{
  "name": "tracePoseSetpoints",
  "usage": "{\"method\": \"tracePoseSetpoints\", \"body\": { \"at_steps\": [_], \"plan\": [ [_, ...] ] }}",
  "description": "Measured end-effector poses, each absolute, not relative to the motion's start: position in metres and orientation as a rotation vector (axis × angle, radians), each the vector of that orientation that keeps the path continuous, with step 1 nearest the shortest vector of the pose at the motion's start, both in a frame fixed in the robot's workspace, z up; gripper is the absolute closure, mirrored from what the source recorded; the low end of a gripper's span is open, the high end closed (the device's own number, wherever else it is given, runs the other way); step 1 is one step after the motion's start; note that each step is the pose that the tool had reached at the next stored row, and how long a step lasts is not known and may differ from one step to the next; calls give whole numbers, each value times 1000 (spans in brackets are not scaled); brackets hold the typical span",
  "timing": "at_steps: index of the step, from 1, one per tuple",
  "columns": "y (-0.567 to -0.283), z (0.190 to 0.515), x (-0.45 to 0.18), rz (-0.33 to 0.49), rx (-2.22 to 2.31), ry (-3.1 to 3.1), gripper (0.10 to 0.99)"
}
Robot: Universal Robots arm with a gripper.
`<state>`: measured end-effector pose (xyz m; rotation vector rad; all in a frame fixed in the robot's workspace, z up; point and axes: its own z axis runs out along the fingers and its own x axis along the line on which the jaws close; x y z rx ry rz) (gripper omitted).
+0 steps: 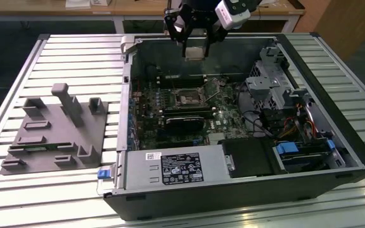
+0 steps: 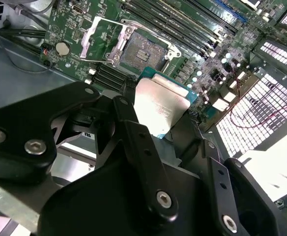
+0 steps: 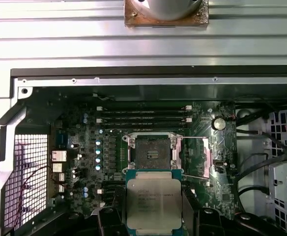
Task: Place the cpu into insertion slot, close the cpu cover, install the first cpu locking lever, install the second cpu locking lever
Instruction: 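Place the cpu into insertion slot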
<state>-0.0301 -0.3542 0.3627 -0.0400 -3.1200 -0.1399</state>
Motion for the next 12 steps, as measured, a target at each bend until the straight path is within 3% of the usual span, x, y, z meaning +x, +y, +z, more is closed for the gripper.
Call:
{"method": "tracePoseSetpoints", "body": {
  "at_steps": [12],
  "plan": [
    [-354, 358, -30, -140, -40, -3120, 549]
  ]
}}
